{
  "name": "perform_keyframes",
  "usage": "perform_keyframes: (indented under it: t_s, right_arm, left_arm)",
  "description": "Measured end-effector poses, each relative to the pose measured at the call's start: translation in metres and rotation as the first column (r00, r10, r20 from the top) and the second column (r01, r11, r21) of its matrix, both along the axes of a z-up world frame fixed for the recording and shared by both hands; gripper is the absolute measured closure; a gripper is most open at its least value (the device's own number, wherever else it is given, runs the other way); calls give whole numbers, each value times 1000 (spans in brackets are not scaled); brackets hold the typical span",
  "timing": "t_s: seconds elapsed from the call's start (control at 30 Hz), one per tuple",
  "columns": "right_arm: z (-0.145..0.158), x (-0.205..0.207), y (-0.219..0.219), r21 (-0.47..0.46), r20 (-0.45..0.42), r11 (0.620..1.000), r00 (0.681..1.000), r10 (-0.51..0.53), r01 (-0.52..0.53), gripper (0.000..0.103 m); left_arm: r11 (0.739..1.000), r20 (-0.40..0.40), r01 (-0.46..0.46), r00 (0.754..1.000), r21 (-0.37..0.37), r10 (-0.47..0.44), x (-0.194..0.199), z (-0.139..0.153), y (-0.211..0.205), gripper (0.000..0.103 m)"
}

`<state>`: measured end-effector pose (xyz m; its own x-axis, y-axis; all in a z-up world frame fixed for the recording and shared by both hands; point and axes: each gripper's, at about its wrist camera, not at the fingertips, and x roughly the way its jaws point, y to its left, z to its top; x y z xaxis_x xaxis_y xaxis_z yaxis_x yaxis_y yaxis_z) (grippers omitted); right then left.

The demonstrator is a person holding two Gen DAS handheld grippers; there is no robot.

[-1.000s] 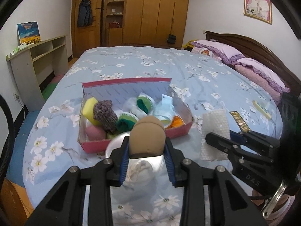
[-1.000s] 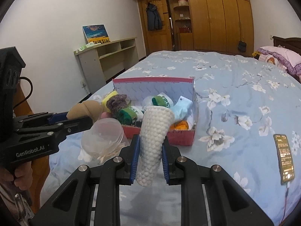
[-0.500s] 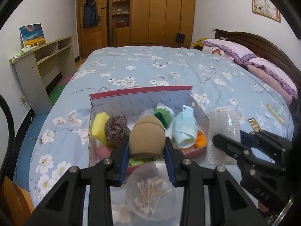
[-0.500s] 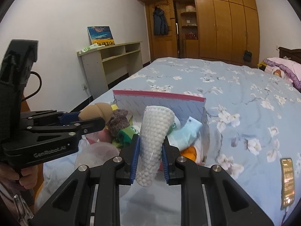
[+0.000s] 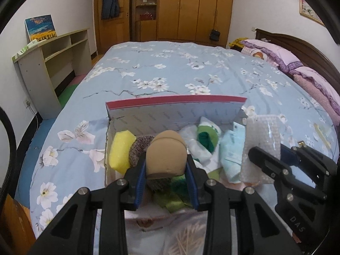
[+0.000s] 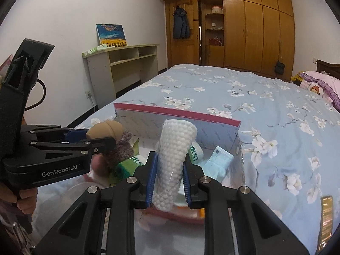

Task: Organize soft objects
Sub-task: 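Carry the beige sponge and white mesh pouch in both tools over the pink box, then open the left tool releasing the sponge into the box while the right tool releases the pouch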

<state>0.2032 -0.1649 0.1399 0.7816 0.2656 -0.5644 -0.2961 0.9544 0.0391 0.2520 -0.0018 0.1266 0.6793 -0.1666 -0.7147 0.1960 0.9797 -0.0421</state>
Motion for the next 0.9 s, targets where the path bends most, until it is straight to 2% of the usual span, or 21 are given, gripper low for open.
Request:
perform_keyframes:
  t_s: [0.57,0.73,0.87,0.9]
  right_arm:
    - [-30,36,4,-26,-73,1000,997,-13,11,80]
    - [-33,39,0,-14,-86,1000,996,-23,22,71]
    - [-32,39,-3,5,-86,999,996,-35,35,66]
    - [-31,39,-4,11,-86,999,996,-35,36,65]
  left_arm:
    - [1000,-32,0,999,-2,0,28,-20,-5,66]
    - [1000,-27,17,1000,5,-17,28,-22,-10,64]
    - [999,-21,33,999,3,-33,28,-20,-13,53]
    - [999,-19,37,999,4,-37,28,-20,-14,52]
